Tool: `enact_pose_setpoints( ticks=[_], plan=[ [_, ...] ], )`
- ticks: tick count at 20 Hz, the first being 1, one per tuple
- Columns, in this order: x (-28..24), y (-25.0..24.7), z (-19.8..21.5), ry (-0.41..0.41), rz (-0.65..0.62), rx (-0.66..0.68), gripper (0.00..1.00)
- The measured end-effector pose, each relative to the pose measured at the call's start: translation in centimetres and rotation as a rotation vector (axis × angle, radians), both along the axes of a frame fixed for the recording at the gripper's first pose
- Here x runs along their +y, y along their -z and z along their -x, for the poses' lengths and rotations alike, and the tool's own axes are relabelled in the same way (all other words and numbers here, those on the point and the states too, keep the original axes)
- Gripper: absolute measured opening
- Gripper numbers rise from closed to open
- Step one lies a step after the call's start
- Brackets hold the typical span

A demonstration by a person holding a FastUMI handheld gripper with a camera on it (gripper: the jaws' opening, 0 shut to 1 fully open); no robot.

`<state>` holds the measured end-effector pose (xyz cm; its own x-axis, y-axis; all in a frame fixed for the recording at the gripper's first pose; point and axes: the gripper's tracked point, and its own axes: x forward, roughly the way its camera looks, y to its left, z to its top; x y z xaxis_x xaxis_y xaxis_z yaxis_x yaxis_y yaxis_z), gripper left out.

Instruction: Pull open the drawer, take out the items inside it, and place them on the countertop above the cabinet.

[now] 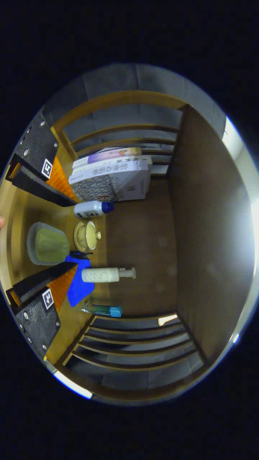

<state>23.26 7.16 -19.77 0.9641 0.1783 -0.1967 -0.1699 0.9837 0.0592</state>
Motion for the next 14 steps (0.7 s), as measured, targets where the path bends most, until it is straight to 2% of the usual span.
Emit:
enact_pose_setpoints(
  ticks=[4, 9, 14],
  plan=[
    [-1.6, -4.3, 6.6, 0.049, -0.093, -0.089, 0.94],
    [-4.1, -5.3, 15.1, 0.055, 0.069, -0.117, 0.94],
    [-3.7, -2.8, 20.6, 0.058, 0.058, -0.101, 0.94]
  ],
)
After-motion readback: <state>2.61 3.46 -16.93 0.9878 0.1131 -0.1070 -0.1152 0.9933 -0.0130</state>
